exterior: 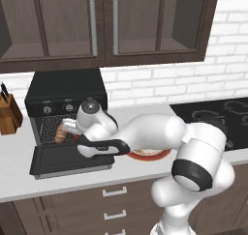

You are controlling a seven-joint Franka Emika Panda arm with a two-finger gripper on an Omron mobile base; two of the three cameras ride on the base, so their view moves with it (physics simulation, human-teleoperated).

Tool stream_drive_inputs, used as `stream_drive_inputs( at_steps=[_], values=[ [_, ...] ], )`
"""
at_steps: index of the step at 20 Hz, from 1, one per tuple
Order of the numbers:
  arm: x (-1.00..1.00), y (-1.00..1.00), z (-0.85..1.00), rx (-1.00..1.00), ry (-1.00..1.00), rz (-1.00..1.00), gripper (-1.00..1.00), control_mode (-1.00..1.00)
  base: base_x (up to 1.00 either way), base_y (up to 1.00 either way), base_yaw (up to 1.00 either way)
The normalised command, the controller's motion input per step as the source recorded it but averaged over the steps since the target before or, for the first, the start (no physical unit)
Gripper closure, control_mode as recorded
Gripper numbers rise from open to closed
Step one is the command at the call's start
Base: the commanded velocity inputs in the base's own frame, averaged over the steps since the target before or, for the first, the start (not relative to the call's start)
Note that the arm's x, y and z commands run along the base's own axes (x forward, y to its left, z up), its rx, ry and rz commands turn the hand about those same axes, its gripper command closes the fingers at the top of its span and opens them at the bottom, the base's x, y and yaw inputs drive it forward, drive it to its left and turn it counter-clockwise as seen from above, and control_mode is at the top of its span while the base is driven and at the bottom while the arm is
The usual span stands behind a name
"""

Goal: Pick up the kebab skewer and baguette bread, and place them inside the toaster oven. Close the toaster oven door and start by setting the timer.

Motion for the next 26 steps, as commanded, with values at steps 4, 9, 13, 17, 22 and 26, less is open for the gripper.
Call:
stream_drive_inputs(
  at_steps=[4,9,13,17,22,26],
  values=[
    [-0.64,0.00,0.37,0.00,0.00,0.00,-1.00,-1.00,0.00,0.00,0.00],
    [-0.88,0.00,0.21,0.05,0.07,0.01,-1.00,-1.00,0.00,0.00,0.00],
    [-0.22,0.02,-0.05,0.03,0.36,-0.04,-1.00,-1.00,0.00,0.00,0.00],
    [0.10,0.00,-0.13,0.00,0.33,-0.02,-1.00,-1.00,0.00,0.00,0.00],
    [0.04,0.02,-0.22,-0.02,0.26,0.00,-1.00,-1.00,0.00,0.00,0.00],
    [0.14,0.00,-0.07,-0.14,0.05,0.00,-1.00,-1.00,0.00,0.00,0.00]
  ],
)
